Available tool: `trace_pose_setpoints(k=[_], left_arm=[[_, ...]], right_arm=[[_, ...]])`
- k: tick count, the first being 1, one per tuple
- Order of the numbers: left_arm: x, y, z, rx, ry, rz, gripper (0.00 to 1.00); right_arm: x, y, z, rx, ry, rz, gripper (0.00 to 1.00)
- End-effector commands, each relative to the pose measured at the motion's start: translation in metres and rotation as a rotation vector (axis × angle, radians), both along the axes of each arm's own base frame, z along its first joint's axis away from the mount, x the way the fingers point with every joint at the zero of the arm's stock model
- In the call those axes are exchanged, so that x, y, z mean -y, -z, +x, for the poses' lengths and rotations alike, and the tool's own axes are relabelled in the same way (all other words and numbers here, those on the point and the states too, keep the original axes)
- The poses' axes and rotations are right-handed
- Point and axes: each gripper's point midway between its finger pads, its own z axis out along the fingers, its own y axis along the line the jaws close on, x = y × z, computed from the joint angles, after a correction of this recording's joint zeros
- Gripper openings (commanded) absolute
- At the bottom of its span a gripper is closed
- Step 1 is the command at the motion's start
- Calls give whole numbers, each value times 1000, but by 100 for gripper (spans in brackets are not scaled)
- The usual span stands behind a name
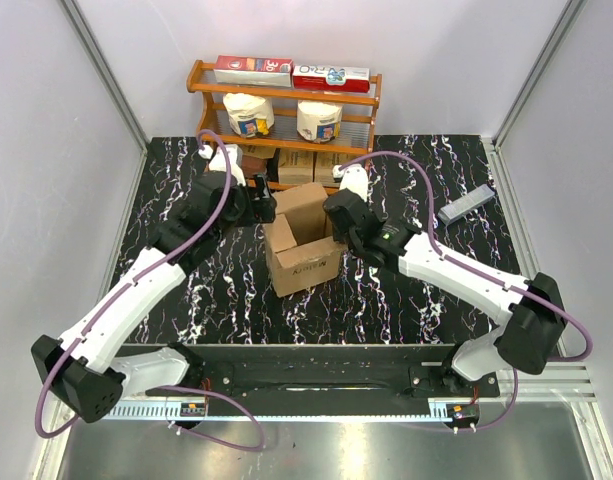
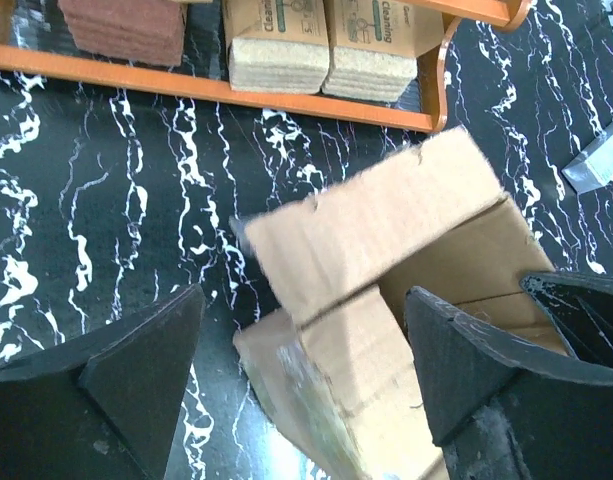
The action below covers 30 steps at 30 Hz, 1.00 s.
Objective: Unpack the express box
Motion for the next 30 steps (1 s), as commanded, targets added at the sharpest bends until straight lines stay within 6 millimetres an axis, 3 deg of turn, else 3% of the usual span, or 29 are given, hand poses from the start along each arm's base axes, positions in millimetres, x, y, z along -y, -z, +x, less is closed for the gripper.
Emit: trace_pose_setpoints(k=[1, 3, 10, 15, 24, 30], left_arm=[[3, -1, -3, -61, -60, -41, 86], [9, 0, -7, -87, -55, -56, 87], [19, 30, -21, -219, -49, -44, 89], [37, 27, -16, -227, -15, -58, 90], [61, 49, -9, -282, 19, -10, 91], [53, 62, -4, -302, -35, 74, 91]], right_arm=[[11, -32, 14, 138, 164, 76, 0], [10, -32, 17, 145, 183, 75, 0], [2, -23, 20, 136, 198, 70, 0], [-1, -12, 19, 114, 185, 57, 0], [-5, 5, 18, 80, 175, 48, 0], [-5, 11, 15, 66, 173, 51, 0]])
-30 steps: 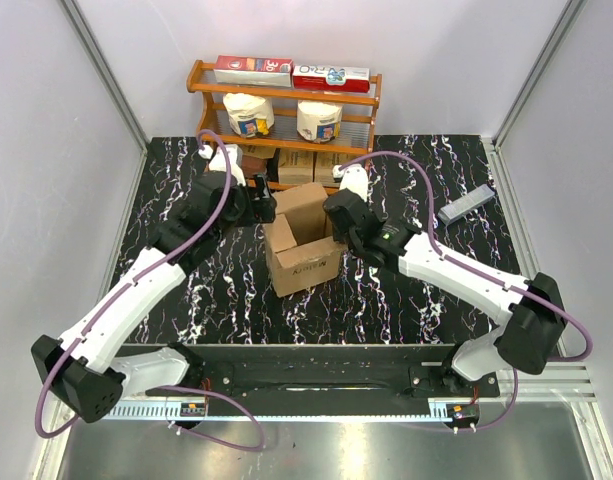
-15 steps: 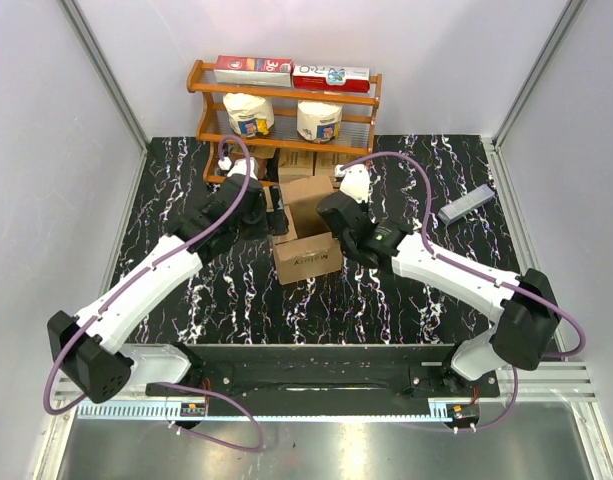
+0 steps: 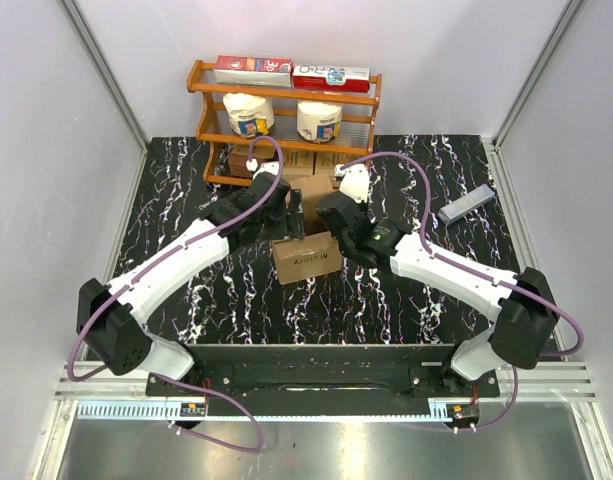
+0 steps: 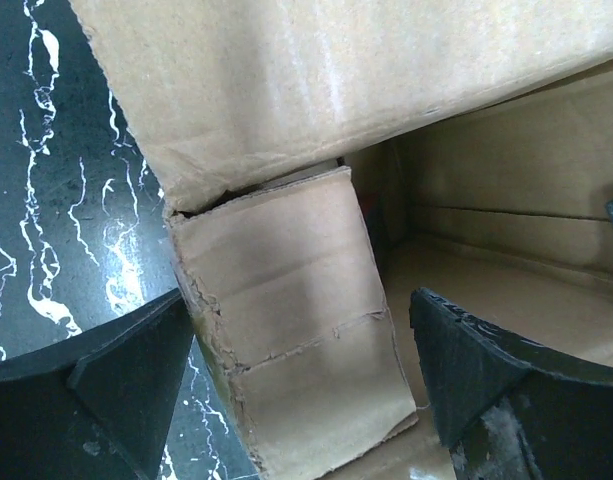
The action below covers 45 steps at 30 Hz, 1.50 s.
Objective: Unpack the express box
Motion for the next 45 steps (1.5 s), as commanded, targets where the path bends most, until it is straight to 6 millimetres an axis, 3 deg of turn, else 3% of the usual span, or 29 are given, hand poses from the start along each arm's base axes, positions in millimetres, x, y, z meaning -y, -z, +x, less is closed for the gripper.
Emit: trace_pose_setpoints(k=[1, 5, 9, 16, 22, 29, 37, 45], left_arm=[[-4, -13, 10, 35, -43, 37, 91], [-20, -15, 9, 34, -79, 109, 86], [-31, -32, 5, 87, -99, 109, 79], [-43, -53, -3, 144, -157, 43, 77], [-58, -59, -13, 184, -214, 1, 76], [-84, -56, -26, 220, -294, -3, 74], [-92, -46, -31, 203, -338, 11, 66], [-82, -34, -27, 171, -292, 26, 56]], right_arm=[[-12, 11, 0, -14, 11, 57, 0], [-9, 11, -1, -9, 20, 51, 0], [-5, 11, -1, -7, 37, 46, 0], [-3, 13, -1, -11, 47, 41, 0], [-4, 13, -1, -14, 48, 46, 0], [-6, 16, -2, -31, 45, 44, 0], [-10, 17, -2, -41, 39, 54, 0], [-13, 18, -2, -53, 28, 50, 0]])
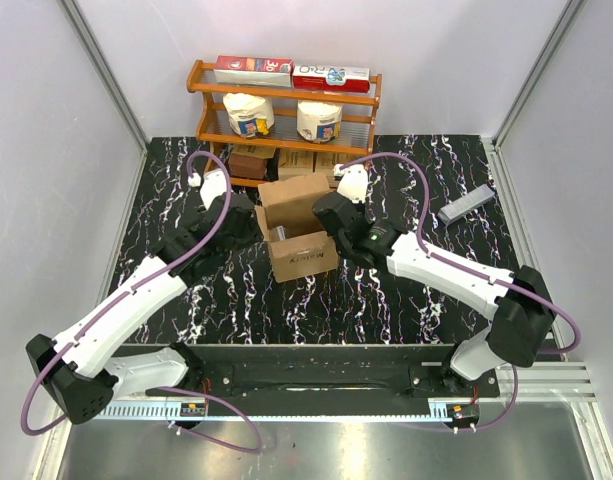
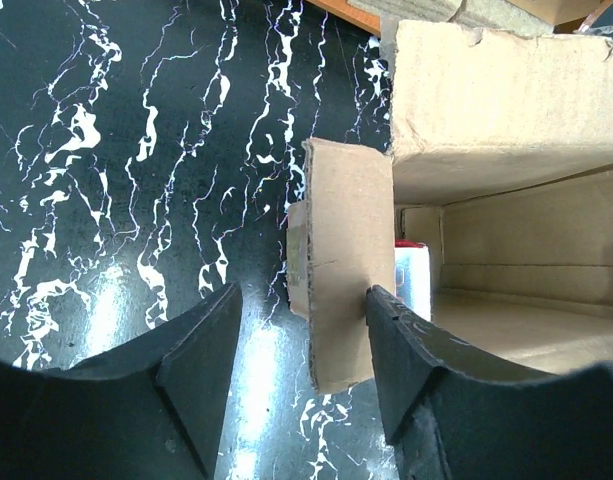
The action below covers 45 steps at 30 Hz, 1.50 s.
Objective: Unpack the express box
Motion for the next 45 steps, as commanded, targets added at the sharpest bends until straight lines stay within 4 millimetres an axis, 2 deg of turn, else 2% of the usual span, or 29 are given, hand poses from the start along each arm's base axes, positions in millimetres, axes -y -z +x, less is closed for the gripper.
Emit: trace_pose_setpoints(k=[1, 5, 13, 18, 24, 27, 30, 34, 35, 36, 39, 45], left_arm=[[-1, 10, 2, -28, 6, 37, 51], [2, 20, 5, -59, 9, 48, 45], [10, 31, 10, -79, 45, 49, 43], [27, 14, 19, -16, 121, 2, 42], [35, -26, 26, 89, 176, -26, 41], [38, -36, 27, 123, 185, -52, 36], [39, -37, 27, 119, 185, -60, 30], [40, -33, 29, 106, 177, -48, 31], [39, -29, 29, 94, 176, -39, 35], [40, -27, 29, 84, 172, -39, 42], [42, -17, 30, 50, 171, -31, 49], [44, 4, 34, 3, 157, -7, 50]], right_arm=[[-6, 18, -3, -58, 7, 7, 0], [-7, 19, -3, -61, -1, 3, 0], [-6, 21, -4, -69, -3, -5, 0], [-6, 23, -5, -73, -6, -8, 0], [-6, 22, -5, -72, -9, -11, 0], [-6, 23, -5, -73, -8, -15, 0], [-5, 23, -5, -72, -8, -17, 0], [-6, 23, -5, -73, -9, -15, 0], [-6, 23, -5, -74, -10, -17, 0], [-6, 23, -5, -74, -10, -17, 0], [-5, 22, -5, -73, -9, -18, 0], [-5, 23, -6, -76, -9, -14, 0]])
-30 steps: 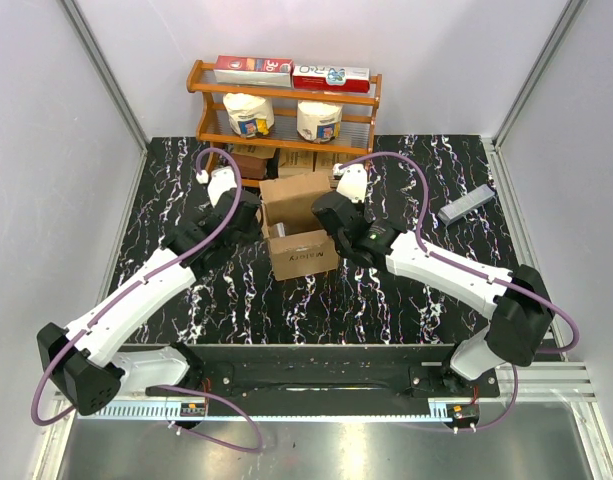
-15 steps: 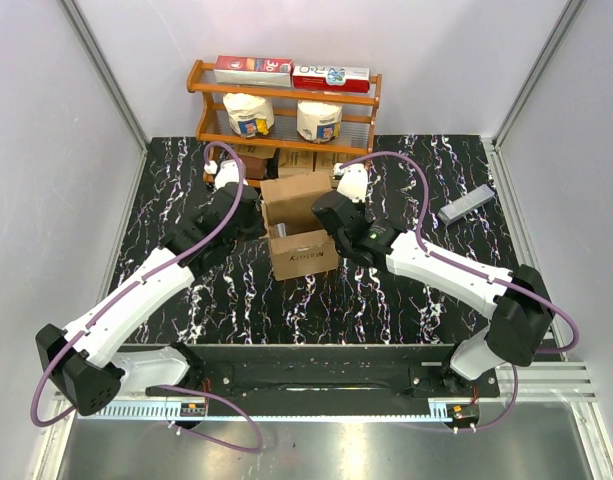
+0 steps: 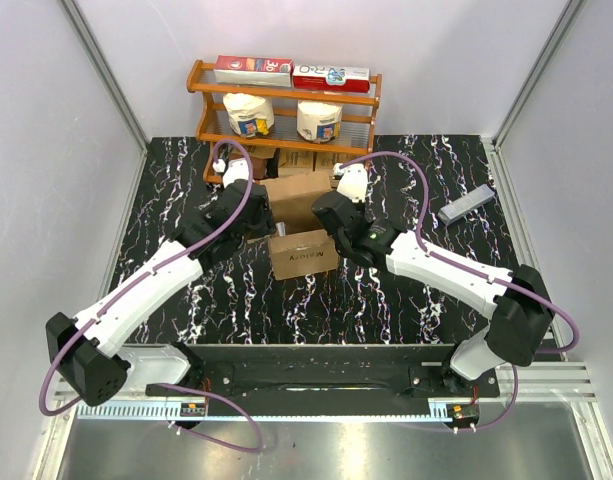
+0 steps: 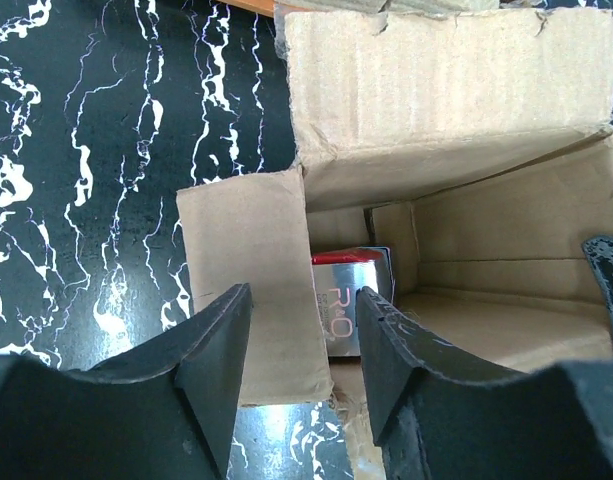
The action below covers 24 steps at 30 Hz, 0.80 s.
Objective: Unpack the express box
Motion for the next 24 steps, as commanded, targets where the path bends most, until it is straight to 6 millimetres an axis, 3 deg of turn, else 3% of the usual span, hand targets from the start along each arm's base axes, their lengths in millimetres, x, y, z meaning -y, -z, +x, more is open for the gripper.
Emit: trace_pose_setpoints(k=[1, 10, 24], left_arm=[[8, 3, 6, -15, -5, -9, 50], [9, 19, 9, -43, -10, 15, 33], [19, 9, 22, -12, 32, 43, 0]], right_arm=[[-5, 23, -7, -71, -11, -8, 0], [-4, 21, -9, -72, -16, 1, 0], [-14, -12, -19, -79, -94, 91, 2]])
